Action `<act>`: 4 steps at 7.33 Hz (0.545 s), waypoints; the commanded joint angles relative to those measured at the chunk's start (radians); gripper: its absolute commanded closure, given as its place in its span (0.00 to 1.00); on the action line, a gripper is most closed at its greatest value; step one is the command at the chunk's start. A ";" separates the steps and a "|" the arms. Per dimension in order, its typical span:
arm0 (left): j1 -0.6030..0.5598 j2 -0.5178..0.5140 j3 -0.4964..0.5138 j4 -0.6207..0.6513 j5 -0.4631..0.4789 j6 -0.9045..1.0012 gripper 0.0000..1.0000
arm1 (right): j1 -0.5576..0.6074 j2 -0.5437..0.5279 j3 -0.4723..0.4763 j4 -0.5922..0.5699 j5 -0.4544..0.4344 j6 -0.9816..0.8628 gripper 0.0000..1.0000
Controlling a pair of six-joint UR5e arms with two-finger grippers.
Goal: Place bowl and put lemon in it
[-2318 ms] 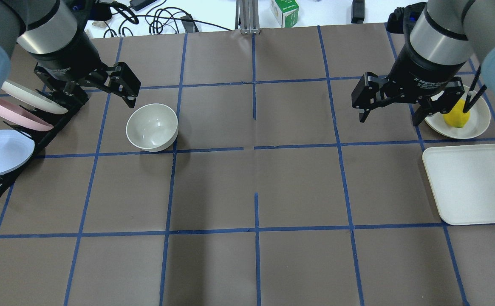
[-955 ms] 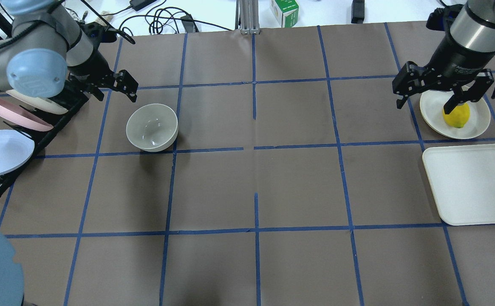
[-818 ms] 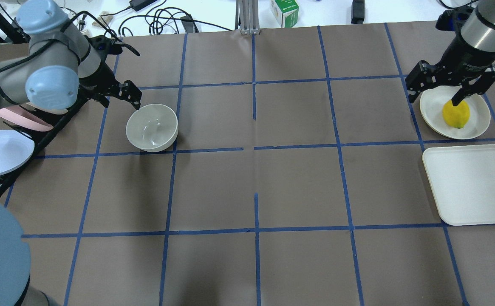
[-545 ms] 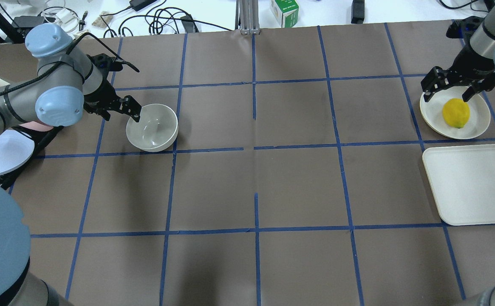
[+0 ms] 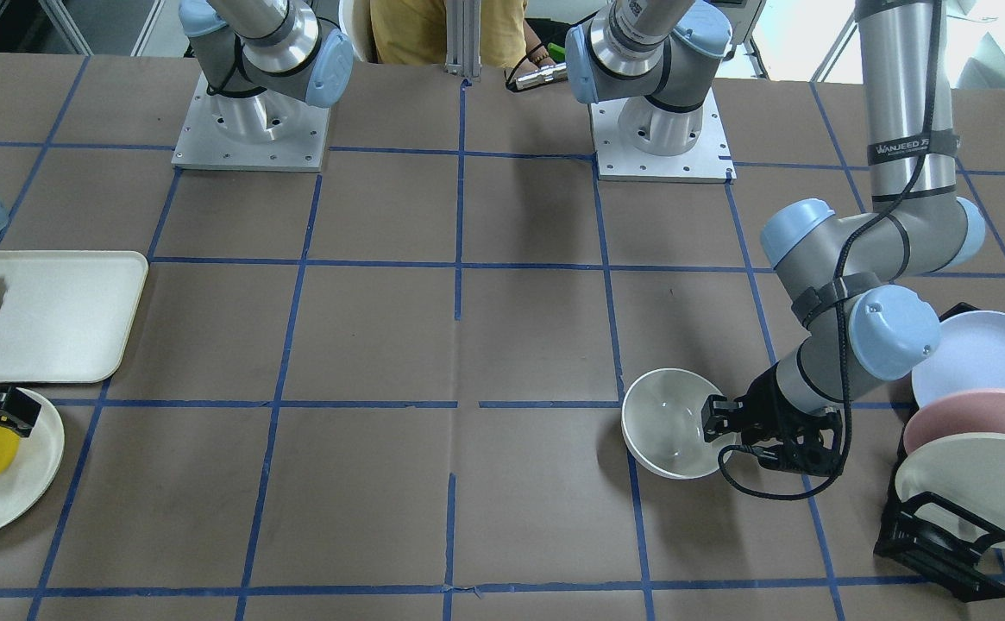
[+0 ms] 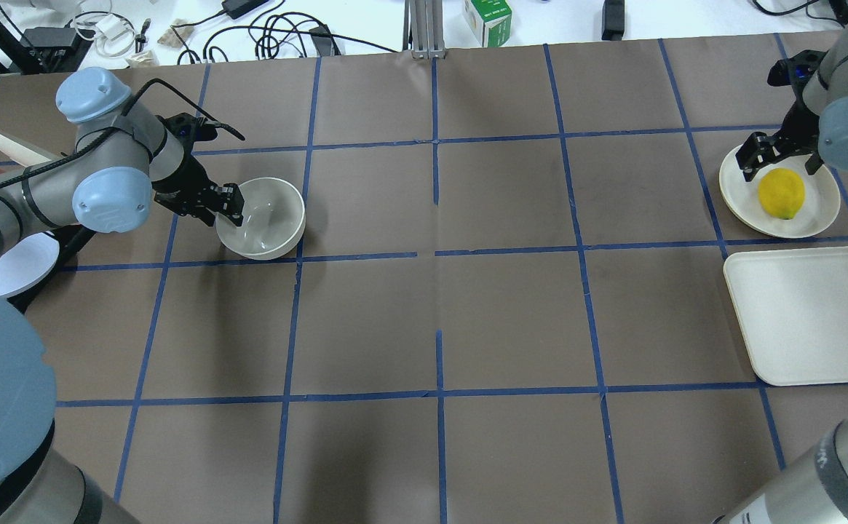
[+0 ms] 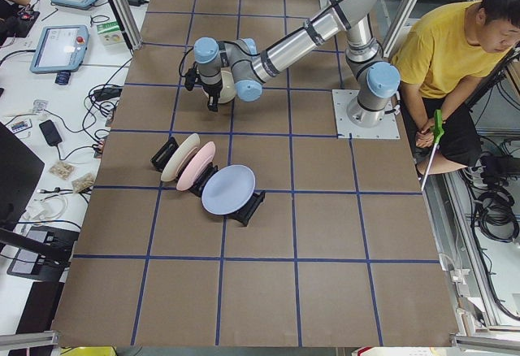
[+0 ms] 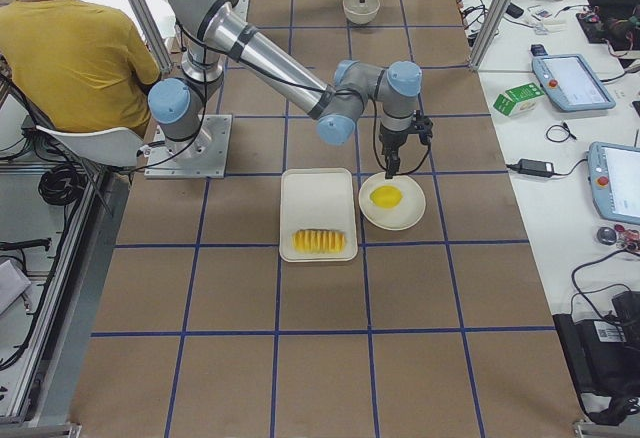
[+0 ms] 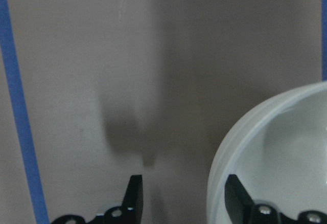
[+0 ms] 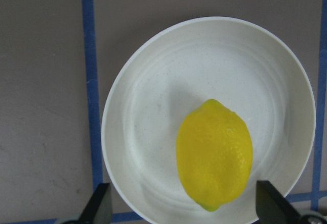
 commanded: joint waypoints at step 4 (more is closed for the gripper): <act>-0.012 0.024 -0.004 -0.021 -0.010 -0.063 1.00 | -0.046 0.084 -0.006 -0.051 -0.017 -0.036 0.00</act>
